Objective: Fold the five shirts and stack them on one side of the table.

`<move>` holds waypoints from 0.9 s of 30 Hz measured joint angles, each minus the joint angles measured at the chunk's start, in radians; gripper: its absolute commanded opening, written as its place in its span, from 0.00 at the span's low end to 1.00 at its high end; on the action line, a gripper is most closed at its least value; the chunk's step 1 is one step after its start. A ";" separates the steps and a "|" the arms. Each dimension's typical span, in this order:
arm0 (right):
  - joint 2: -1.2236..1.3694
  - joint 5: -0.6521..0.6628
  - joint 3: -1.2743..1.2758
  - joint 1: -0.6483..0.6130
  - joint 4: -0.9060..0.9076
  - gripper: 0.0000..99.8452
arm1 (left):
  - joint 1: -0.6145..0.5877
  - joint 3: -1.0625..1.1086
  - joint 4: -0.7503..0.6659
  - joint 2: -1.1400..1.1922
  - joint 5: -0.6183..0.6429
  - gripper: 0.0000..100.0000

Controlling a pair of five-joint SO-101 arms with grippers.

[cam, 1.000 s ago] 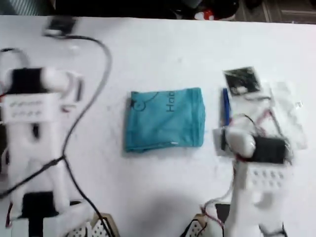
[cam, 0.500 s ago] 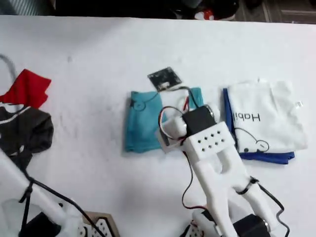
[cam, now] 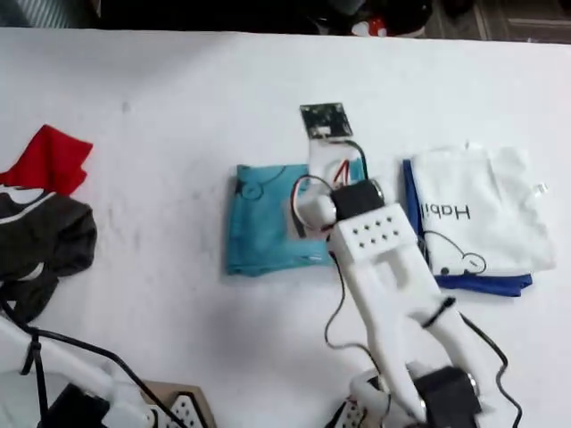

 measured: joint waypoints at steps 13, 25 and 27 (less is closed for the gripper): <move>0.292 -0.075 0.000 0.091 -0.295 0.35 | 0.002 0.000 0.000 0.000 0.000 0.02; 0.516 -0.087 -0.051 0.135 -0.338 0.27 | 0.002 0.000 0.000 0.000 0.000 0.02; 0.557 -0.087 -0.084 0.135 -0.331 0.17 | 0.002 0.000 0.000 0.000 0.000 0.02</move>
